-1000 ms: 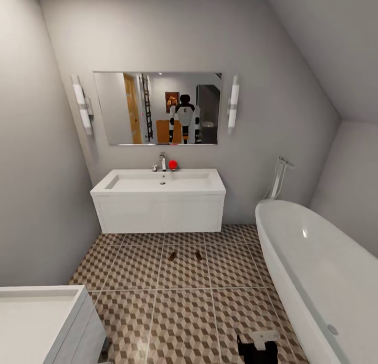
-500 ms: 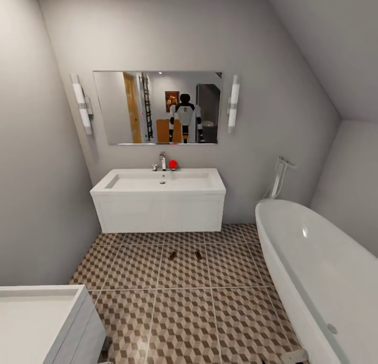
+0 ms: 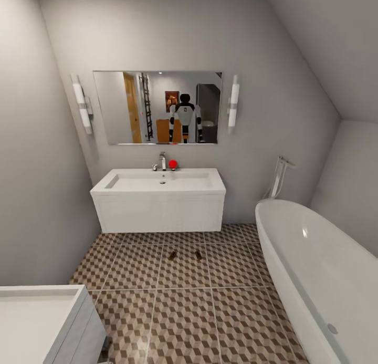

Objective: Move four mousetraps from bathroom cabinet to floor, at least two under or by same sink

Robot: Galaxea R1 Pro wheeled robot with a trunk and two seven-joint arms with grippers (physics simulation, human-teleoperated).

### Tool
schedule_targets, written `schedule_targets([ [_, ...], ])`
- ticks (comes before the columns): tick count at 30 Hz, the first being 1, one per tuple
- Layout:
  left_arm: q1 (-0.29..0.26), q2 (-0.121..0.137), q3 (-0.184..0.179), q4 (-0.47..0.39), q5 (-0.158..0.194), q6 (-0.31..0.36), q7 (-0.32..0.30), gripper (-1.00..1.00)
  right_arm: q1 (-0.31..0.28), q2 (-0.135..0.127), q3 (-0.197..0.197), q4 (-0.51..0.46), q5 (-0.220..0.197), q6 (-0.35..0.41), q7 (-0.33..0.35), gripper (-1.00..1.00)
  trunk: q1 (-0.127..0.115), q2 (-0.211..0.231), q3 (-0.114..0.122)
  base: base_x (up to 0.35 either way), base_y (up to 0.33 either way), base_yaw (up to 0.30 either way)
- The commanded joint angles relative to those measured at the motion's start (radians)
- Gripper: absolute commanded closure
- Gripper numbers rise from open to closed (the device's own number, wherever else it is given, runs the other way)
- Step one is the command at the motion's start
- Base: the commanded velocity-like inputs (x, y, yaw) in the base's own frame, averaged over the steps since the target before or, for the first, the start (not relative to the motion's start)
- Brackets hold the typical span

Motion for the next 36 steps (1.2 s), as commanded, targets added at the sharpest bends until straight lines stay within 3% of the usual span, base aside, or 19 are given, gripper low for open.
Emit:
schedule_targets([
  [1,-0.001,0.0,-0.008,0.0,0.005,-0.002,0.003,-1.0,-0.001,0.006,0.004,0.0,-0.011,-0.003,-0.004,-1.0,0.001,-0.002,-0.002,0.0,0.0,0.0],
  [2,-0.001,0.0,-0.008,0.0,0.005,-0.002,0.003,-1.0,0.0,0.021,0.003,-0.003,-0.011,-0.004,-0.037,-1.0,0.001,-0.002,-0.002,0.0,0.0,0.0],
  [7,0.0,0.001,-0.008,0.0,0.005,-0.002,0.003,-1.0,0.001,0.033,0.001,-0.009,-0.013,-0.005,-0.082,-1.0,0.001,-0.002,-0.002,0.0,0.0,0.0],
  [36,0.0,0.009,-0.009,-0.001,0.001,-0.004,0.003,-1.0,0.001,0.038,0.0,-0.021,-0.015,-0.013,-0.094,-1.0,0.001,-0.002,-0.002,0.0,0.0,0.0],
])
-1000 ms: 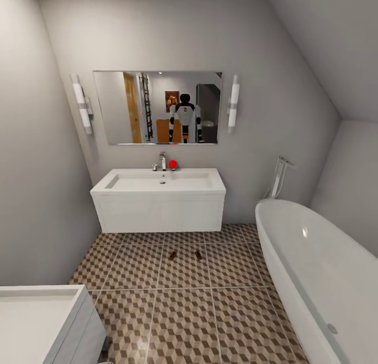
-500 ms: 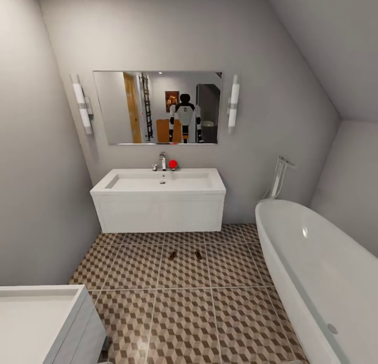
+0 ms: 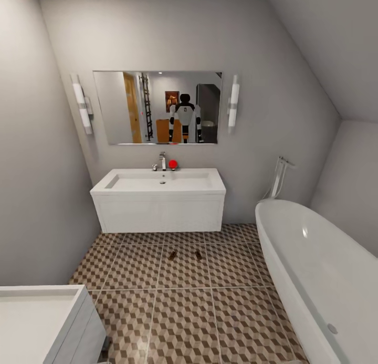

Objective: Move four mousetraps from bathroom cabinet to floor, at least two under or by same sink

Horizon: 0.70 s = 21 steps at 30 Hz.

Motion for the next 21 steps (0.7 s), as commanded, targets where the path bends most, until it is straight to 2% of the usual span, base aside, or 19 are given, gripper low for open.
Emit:
schedule_targets([
  [1,0.0,0.0,-0.009,0.0,0.005,-0.002,0.003,-1.0,-0.001,0.0,0.009,0.001,-0.01,-0.003,0.0,-1.0,0.001,-0.002,-0.002,0.0,0.0,0.0],
  [8,0.0,0.0,-0.009,0.0,0.005,-0.002,0.002,-1.0,-0.001,0.0,0.008,0.001,-0.011,-0.002,0.0,-1.0,0.001,-0.002,-0.002,0.0,0.0,0.117],
  [21,-0.001,-0.002,-0.01,0.002,0.004,-0.002,0.002,-1.0,-0.001,0.0,0.007,0.0,-0.01,-0.002,0.0,-1.0,0.001,-0.002,-0.002,0.0,0.0,0.243],
])
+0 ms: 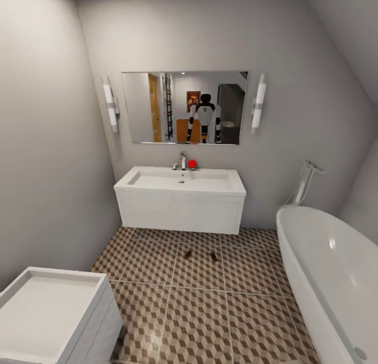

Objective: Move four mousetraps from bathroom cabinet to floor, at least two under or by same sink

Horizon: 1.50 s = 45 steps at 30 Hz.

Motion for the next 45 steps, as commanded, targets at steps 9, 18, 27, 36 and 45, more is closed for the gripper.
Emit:
schedule_targets([
  [9,-0.001,-0.002,-0.009,0.002,0.005,-0.002,0.003,-1.0,-0.001,0.0,0.009,0.0,-0.01,-0.003,0.0,-1.0,0.001,-0.002,-0.002,0.0,0.0,0.256],
  [18,-0.001,-0.003,-0.009,0.003,0.005,-0.002,0.003,-1.0,-0.001,0.0,0.009,0.0,-0.01,-0.003,0.0,-1.0,0.001,-0.002,-0.002,0.0,0.0,0.256],
  [27,-0.001,-0.003,-0.009,0.003,0.005,-0.002,0.001,-1.0,-0.001,0.0,0.009,0.001,-0.01,-0.003,0.0,-1.0,0.001,-0.002,-0.002,0.0,0.0,0.256],
  [36,-0.001,-0.004,-0.009,0.003,0.005,-0.002,0.001,-1.0,-0.001,0.0,0.01,0.001,-0.01,-0.003,0.0,-1.0,0.001,-0.002,-0.002,0.0,0.0,0.255],
  [45,-0.001,-0.005,-0.009,0.003,0.005,-0.002,0.001,-1.0,-0.001,0.001,0.01,0.002,-0.01,-0.003,0.0,-1.0,0.001,-0.002,-0.002,0.0,0.0,0.25],
])
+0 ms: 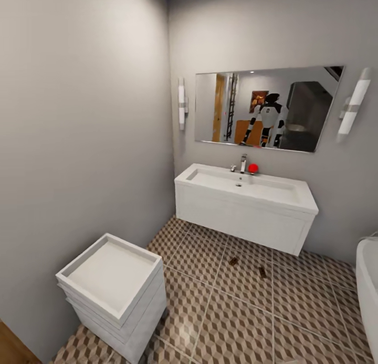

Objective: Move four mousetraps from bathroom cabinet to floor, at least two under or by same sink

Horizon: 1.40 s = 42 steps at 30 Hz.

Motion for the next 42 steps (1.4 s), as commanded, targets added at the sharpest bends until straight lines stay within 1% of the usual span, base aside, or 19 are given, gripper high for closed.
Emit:
schedule_targets([
  [1,-0.001,0.0,-0.008,0.0,0.006,-0.002,0.003,-1.0,-0.001,0.0,0.009,0.0,-0.01,-0.003,0.0,-1.0,0.001,-0.002,-0.002,0.0,0.0,0.248],
  [25,-0.001,0.0,-0.008,0.0,0.006,-0.002,0.003,-1.0,-0.001,0.0,0.009,0.0,-0.009,-0.005,0.0,-1.0,0.001,-0.002,-0.002,0.0,0.0,0.235],
  [42,-0.001,-0.007,-0.008,0.013,0.005,-0.002,0.003,-1.0,-0.001,0.005,0.009,0.0,-0.006,-0.005,0.0,-1.0,0.001,-0.002,-0.002,0.0,0.0,0.231],
])
